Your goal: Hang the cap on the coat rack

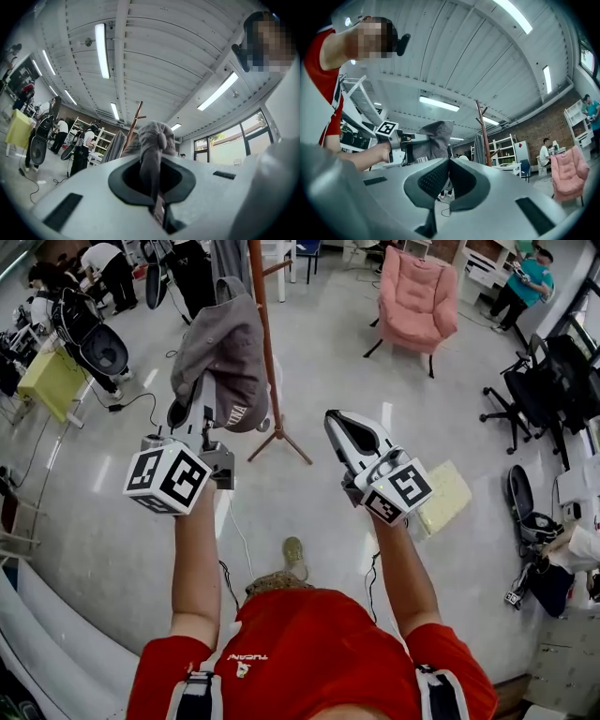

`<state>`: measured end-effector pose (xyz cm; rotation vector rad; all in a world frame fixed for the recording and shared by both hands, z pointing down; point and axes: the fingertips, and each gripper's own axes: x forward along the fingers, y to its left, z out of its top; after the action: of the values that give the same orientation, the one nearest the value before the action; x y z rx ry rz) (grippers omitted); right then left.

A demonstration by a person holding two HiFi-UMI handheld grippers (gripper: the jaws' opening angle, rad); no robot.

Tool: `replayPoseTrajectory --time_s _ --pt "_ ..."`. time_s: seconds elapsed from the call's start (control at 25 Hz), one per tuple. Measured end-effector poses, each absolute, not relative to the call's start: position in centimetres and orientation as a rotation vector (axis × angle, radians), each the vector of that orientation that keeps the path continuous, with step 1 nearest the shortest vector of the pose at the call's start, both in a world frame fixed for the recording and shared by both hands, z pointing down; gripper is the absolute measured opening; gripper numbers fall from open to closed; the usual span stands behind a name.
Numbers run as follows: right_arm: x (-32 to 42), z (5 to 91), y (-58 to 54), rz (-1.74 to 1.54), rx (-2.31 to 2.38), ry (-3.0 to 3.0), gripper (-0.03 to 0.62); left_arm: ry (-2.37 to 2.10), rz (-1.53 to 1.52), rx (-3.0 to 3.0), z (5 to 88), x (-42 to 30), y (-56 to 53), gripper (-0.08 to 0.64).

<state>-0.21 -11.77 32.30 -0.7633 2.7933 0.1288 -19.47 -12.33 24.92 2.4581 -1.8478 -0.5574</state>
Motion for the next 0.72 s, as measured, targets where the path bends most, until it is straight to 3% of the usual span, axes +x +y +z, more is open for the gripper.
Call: replayPoseTrajectory --time_s 0.72 --pt "-5.8 31.4 -29.2 0.108 -0.697 2.841 0.025 -2.055 -0.588 2.529 13.3 -25.3 -32.2 0.017"
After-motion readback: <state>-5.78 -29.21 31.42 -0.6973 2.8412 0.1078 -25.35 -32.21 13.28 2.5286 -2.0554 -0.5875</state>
